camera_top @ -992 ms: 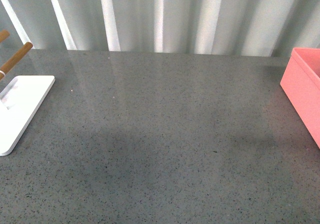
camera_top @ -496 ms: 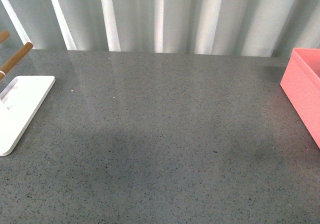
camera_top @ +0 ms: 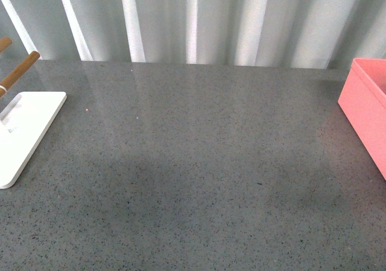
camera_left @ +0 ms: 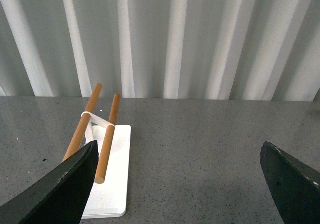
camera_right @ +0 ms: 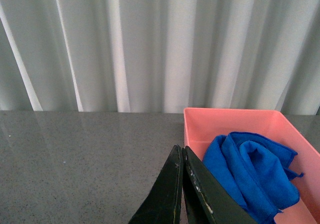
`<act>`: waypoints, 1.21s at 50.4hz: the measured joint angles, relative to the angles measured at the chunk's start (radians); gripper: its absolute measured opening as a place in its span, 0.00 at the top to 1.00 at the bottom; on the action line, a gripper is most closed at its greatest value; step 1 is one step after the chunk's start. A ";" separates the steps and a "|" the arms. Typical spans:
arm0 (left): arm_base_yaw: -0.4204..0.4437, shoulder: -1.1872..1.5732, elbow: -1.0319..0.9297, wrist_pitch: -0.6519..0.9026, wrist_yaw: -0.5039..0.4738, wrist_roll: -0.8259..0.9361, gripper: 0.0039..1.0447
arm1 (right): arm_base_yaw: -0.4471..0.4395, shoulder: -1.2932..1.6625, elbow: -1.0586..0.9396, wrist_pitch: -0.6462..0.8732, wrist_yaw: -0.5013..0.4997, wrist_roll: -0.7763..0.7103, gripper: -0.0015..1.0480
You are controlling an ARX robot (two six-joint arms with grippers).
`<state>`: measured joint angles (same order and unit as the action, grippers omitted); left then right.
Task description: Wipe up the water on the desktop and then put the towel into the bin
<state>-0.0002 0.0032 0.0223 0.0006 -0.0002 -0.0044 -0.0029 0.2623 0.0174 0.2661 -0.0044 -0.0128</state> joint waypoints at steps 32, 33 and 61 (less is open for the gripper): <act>0.000 -0.001 0.000 0.000 0.000 0.000 0.06 | 0.000 -0.258 0.000 -0.265 0.002 0.003 0.97; 0.000 -0.001 0.000 0.000 0.000 0.000 0.06 | 0.000 -0.258 0.000 -0.265 0.002 0.003 0.97; 0.000 -0.001 0.000 0.000 0.000 0.000 0.06 | 0.000 -0.258 0.000 -0.266 0.002 0.002 0.19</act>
<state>-0.0002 0.0021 0.0223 0.0006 -0.0002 -0.0044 -0.0029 0.0040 0.0174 0.0006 -0.0021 -0.0105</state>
